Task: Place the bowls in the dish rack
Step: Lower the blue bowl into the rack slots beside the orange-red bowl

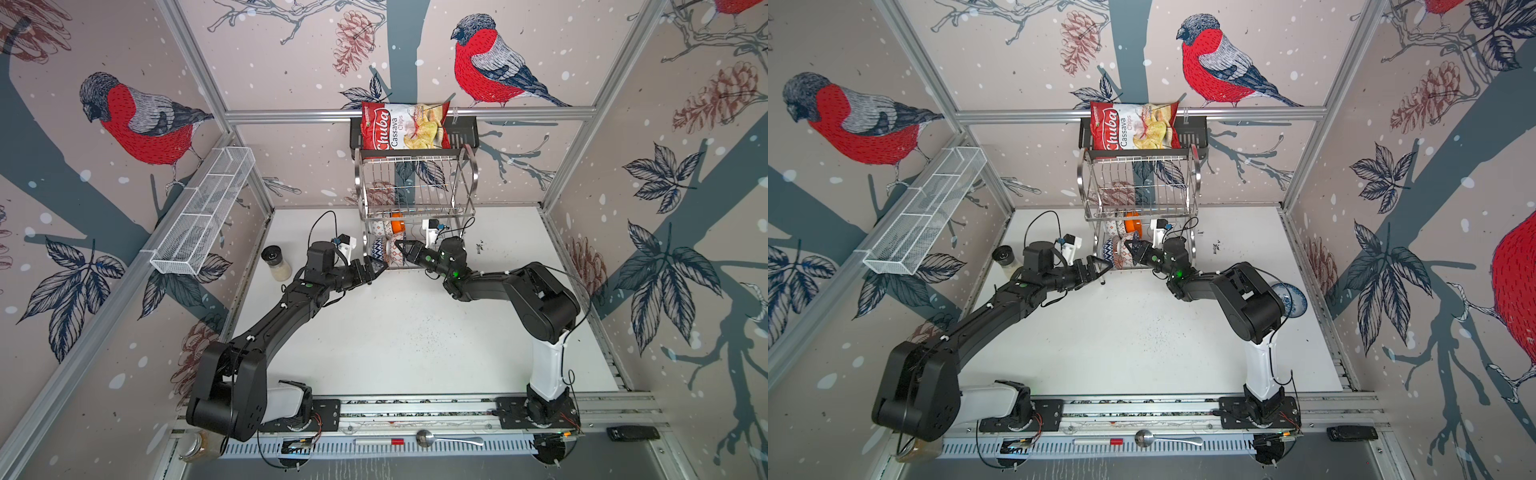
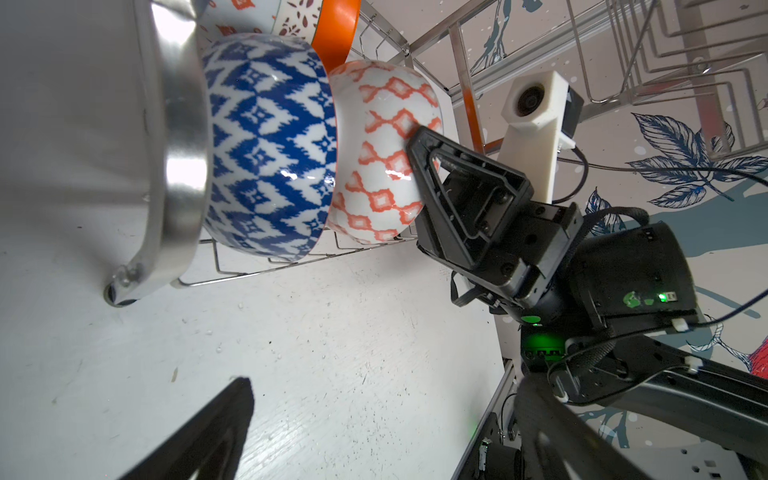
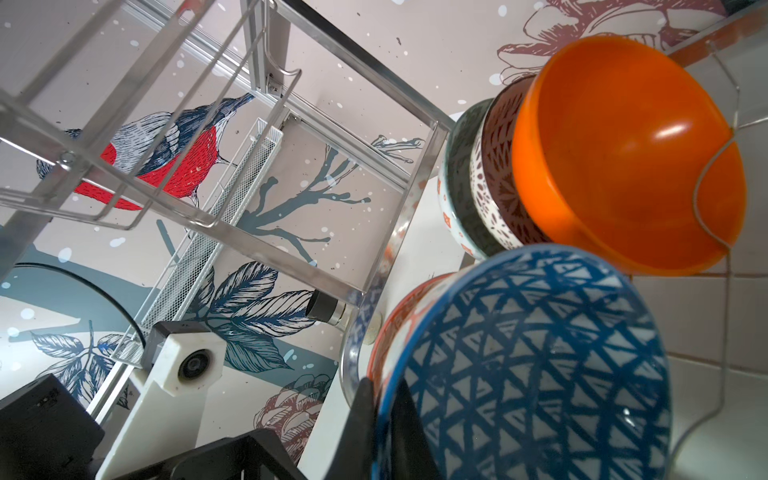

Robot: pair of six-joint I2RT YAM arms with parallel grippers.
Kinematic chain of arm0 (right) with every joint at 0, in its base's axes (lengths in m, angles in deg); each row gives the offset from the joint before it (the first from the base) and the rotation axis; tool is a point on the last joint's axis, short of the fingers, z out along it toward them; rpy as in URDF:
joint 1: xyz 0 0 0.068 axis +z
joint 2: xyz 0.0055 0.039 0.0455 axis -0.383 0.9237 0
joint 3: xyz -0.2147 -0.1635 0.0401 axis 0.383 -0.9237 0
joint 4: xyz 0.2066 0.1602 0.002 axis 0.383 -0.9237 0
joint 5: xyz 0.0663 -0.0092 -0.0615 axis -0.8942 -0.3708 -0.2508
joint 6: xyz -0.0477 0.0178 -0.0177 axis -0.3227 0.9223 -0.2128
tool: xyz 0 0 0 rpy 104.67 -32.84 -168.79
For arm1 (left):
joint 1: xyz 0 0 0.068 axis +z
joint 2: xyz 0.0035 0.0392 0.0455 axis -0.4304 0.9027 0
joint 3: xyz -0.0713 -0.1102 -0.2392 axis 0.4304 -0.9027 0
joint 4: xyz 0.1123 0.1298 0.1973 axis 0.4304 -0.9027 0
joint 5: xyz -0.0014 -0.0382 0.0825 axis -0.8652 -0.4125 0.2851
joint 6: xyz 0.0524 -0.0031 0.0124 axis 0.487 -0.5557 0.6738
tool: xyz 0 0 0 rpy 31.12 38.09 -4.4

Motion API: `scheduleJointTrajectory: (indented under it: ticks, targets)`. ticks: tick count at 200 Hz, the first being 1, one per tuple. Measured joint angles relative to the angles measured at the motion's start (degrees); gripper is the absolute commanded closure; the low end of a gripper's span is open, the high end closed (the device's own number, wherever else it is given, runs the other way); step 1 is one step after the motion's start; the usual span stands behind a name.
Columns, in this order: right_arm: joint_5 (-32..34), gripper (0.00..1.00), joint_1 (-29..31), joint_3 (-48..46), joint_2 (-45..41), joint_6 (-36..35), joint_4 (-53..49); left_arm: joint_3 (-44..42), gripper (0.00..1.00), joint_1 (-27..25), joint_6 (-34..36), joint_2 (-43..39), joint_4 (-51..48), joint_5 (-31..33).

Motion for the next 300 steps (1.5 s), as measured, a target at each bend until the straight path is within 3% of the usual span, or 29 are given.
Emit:
scheduleJointTrajectory:
  ticks: [207, 300]
  targets:
    - [-3.23, 1.00, -0.24, 2.89, 7.34, 11.78, 11.30, -0.39, 0.02, 0.74, -0.50, 0.00, 0.20, -0.59]
    - [-4.39, 1.00, 0.42, 4.33, 8.48, 12.96, 9.14, -0.39, 0.02, 0.92, -0.55, 0.00, 0.22, -0.63]
